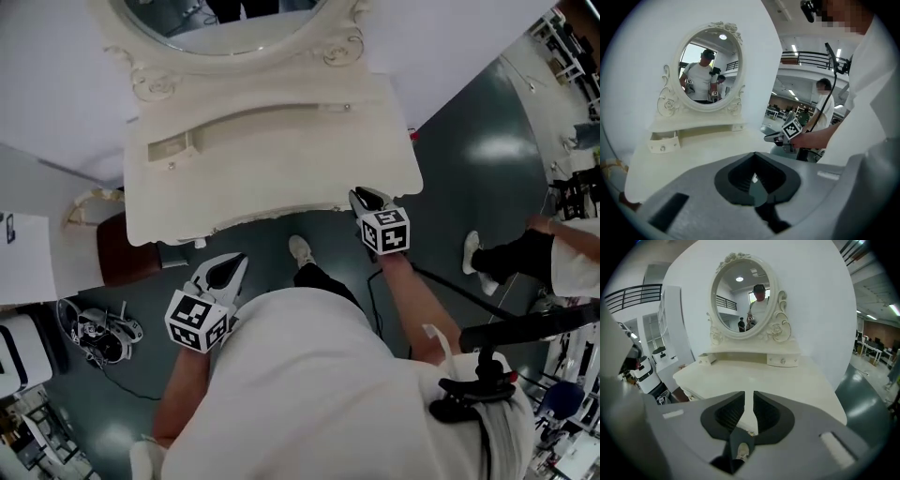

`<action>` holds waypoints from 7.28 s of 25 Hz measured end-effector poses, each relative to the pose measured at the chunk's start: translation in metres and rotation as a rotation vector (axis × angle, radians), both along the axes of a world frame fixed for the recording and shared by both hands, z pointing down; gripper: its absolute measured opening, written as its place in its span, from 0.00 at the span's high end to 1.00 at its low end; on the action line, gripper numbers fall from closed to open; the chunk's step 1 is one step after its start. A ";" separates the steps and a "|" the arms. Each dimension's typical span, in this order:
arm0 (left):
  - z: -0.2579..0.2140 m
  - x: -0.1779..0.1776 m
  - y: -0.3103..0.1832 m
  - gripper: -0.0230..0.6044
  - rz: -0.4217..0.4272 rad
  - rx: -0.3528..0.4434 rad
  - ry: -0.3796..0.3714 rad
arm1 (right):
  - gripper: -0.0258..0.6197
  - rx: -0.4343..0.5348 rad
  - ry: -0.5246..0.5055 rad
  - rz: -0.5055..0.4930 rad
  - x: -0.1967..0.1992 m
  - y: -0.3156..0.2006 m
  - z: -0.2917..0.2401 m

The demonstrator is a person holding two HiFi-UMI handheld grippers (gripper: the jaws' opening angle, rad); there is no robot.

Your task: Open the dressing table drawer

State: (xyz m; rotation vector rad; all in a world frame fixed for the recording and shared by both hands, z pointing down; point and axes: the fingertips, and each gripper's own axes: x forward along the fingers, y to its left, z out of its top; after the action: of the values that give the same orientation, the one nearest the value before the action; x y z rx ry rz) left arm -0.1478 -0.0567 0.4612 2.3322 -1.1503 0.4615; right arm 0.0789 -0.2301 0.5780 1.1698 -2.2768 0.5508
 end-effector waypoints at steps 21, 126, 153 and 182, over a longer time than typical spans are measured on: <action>-0.002 0.019 -0.129 0.96 -0.195 -0.041 -0.079 | 0.75 -0.076 -0.047 0.094 0.015 -0.257 0.077; 0.006 -0.029 -0.001 0.96 -0.152 -0.007 -0.017 | 0.96 -0.122 0.054 0.112 0.014 -0.086 0.081; 0.028 -0.014 0.161 0.96 -0.093 0.010 0.031 | 0.96 -0.107 0.014 -0.167 -0.038 0.201 0.024; 0.033 -0.004 0.172 0.96 -0.065 0.006 0.043 | 0.96 -0.051 0.005 -0.247 -0.061 0.228 -0.006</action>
State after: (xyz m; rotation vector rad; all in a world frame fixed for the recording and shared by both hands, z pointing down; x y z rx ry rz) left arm -0.1519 0.1150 0.4945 2.2909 -1.2051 0.3834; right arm 0.0176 -0.0023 0.5719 0.8474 -2.3435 0.5057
